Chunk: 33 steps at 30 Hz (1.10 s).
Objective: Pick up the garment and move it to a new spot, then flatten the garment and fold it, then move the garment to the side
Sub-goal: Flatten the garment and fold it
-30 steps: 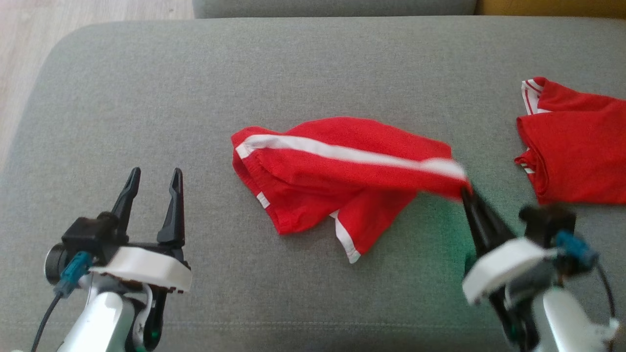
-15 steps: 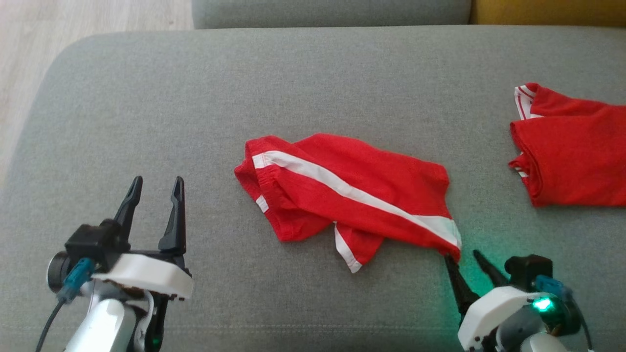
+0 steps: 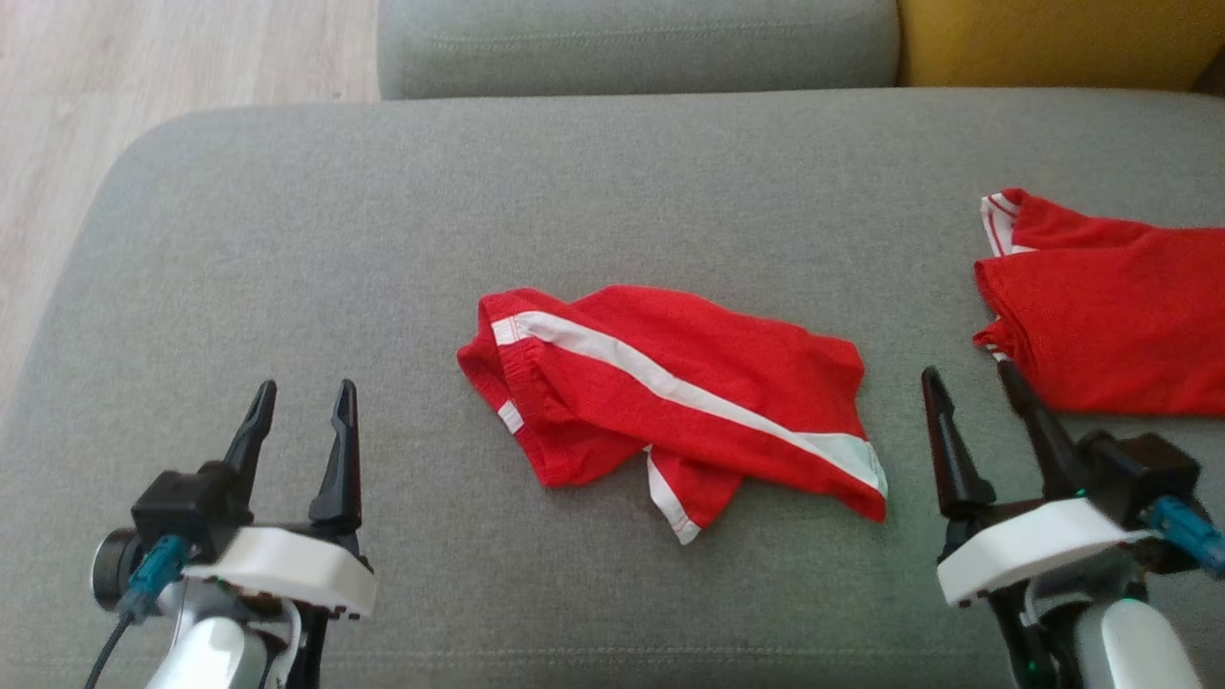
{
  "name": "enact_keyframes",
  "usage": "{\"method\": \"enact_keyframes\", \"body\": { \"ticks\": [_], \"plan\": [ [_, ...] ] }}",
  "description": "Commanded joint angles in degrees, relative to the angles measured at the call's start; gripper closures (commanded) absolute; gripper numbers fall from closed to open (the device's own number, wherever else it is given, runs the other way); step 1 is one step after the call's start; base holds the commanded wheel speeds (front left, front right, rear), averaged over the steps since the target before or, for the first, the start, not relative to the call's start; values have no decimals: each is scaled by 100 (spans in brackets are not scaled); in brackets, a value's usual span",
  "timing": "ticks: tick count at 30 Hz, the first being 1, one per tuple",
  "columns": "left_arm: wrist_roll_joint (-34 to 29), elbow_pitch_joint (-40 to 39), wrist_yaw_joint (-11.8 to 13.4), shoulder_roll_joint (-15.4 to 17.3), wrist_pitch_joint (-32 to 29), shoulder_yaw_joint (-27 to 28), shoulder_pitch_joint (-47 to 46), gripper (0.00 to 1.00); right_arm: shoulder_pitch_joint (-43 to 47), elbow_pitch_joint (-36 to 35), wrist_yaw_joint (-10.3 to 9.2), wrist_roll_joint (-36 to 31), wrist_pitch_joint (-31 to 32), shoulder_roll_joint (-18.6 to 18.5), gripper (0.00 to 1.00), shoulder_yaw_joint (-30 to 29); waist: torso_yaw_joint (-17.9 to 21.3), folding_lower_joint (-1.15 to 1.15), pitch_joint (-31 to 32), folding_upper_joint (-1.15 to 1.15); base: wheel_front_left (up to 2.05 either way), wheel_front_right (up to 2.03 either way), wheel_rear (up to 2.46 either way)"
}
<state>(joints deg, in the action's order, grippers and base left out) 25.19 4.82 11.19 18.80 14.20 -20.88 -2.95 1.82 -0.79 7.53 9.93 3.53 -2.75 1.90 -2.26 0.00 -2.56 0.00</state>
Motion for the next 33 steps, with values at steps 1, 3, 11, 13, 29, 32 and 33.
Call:
{"method": "enact_keyframes", "body": {
  "ticks": [1, 3, 11, 13, 29, 32, 33],
  "plan": [
    [-34, -212, 42, 162, 2, 261, -179, 0, -168, -273, -4, -53, 21, -16, 0, 103, 18, 0, 40, 0, 0, 0, 0],
    [-35, -258, 76, 179, -41, 255, -129, 0, -161, -433, -4, -108, 84, -15, 0, 79, 29, 0, 80, 0, 0, 0, 0],
    [-36, -403, 157, 219, -175, 210, -44, 0, -30, -640, -4, -143, 247, -14, 0, 70, 47, 0, 106, 0, 0, 0, 0],
    [-34, -416, 158, 228, -190, 199, -45, 0, -23, -652, -4, -141, 262, -14, 0, 72, 51, 0, 101, 0, 0, 0, 0],
    [221, -94, -418, -88, -752, -264, -1201, 0, -241, -734, -4, -146, 300, -13, 0, 134, 97, 0, -356, 0, 0, 0, 0],
    [347, 147, -575, -235, -881, -342, -1507, 0, -292, -719, -4, -139, 286, -13, 0, 165, 154, 0, -454, 0, 0, 0, 0],
    [415, 280, -649, -311, -917, -363, -1651, 0, -314, -705, -4, -132, 281, -13, 0, 184, 190, 0, -495, 0, 0, 0, 0]
  ]
}}
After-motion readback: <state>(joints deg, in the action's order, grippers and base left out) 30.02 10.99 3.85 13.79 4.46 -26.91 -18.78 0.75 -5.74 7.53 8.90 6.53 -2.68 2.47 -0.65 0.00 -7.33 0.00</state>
